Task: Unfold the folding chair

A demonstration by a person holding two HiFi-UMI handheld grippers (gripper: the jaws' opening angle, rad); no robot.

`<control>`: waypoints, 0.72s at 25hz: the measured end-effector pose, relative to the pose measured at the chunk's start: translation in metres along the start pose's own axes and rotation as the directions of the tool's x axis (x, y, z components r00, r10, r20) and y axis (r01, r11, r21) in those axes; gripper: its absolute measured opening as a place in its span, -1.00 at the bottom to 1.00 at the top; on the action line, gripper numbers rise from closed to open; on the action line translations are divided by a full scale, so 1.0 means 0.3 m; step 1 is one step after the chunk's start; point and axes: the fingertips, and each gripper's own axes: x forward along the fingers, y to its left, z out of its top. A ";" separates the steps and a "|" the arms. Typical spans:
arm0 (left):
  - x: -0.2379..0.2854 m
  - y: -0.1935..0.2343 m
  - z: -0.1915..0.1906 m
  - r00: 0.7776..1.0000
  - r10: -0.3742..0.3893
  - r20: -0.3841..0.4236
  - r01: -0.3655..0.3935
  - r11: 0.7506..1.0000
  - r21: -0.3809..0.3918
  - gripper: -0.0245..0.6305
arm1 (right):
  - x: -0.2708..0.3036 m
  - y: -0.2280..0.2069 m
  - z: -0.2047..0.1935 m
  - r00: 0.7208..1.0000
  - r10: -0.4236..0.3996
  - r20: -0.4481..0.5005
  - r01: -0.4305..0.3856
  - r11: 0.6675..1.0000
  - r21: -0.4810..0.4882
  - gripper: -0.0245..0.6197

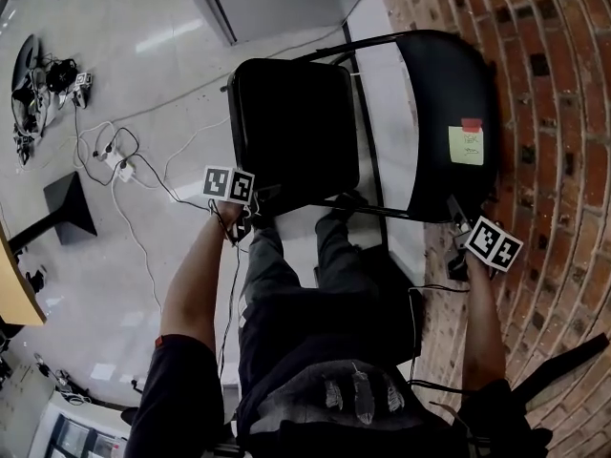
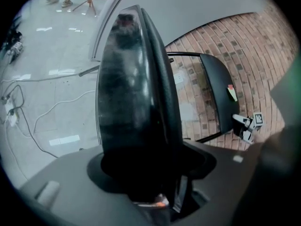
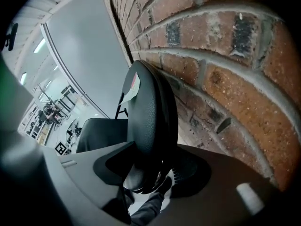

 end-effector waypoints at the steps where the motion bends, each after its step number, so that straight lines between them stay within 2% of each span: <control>1: -0.001 0.010 -0.005 1.000 -0.002 -0.004 0.002 1.000 -0.007 0.04 | 0.001 0.001 -0.003 1.000 0.002 -0.006 -0.002 1.000 0.003 -0.25; 8: 0.008 0.083 -0.014 1.000 0.018 -0.006 -0.018 0.999 -0.036 0.16 | 0.029 -0.002 -0.014 1.000 0.026 -0.004 -0.026 1.000 0.013 -0.25; 18: 0.036 0.183 -0.018 1.000 -0.002 -0.026 0.000 0.998 -0.069 0.25 | 0.089 -0.026 -0.050 0.995 0.032 -0.096 -0.024 0.997 0.077 -0.23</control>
